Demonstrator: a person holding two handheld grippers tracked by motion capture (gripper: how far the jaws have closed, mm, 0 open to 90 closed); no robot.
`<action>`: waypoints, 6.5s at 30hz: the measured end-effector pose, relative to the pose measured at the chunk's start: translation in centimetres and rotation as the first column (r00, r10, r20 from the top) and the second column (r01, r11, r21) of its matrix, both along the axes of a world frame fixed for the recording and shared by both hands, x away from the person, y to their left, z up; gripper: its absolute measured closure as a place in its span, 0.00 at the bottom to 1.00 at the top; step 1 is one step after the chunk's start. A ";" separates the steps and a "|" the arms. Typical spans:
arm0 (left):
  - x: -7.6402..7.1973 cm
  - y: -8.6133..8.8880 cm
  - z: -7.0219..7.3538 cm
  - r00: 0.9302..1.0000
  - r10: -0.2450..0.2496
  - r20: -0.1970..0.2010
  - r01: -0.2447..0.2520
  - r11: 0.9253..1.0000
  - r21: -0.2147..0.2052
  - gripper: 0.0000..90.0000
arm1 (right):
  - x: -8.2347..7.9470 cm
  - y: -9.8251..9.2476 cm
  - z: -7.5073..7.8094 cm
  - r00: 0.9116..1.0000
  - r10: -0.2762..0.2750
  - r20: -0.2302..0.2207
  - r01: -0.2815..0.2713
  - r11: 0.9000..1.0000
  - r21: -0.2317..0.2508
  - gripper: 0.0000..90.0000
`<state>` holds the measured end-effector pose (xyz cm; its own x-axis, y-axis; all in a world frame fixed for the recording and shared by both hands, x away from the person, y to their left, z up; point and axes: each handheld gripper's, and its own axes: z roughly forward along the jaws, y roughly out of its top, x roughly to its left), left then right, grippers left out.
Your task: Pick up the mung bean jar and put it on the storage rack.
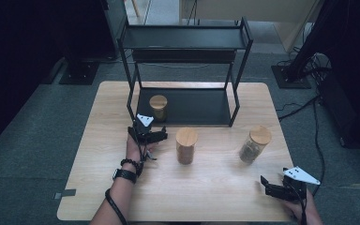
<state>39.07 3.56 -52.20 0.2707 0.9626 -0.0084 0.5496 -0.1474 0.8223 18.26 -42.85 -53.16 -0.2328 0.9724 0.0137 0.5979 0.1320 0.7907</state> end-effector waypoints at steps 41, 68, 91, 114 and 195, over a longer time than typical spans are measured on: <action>-1.4 1.1 -0.2 0.997 -0.032 -0.072 0.033 0.999 0.013 0.00 | 0.0 0.1 0.0 1.000 -0.003 0.001 0.003 1.000 -0.008 0.04; -2.5 2.6 -0.2 0.995 -0.046 -0.083 0.046 0.999 -0.007 0.00 | 0.0 0.1 0.0 1.000 -0.005 0.000 0.005 1.000 -0.011 0.04; -4.0 3.5 -0.2 0.995 -0.061 -0.081 0.061 0.998 0.000 0.00 | 0.0 0.1 0.0 1.000 -0.004 -0.002 0.004 1.000 -0.015 0.04; -5.4 4.1 -0.2 0.994 -0.073 -0.076 0.074 0.997 0.011 0.00 | 0.0 0.2 0.0 1.000 -0.007 0.000 0.007 1.000 -0.023 0.04; -9.9 7.5 -0.3 0.993 -0.079 -0.085 0.081 0.996 0.025 0.01 | 0.0 0.2 0.0 1.000 -0.014 0.002 0.014 1.000 -0.026 0.04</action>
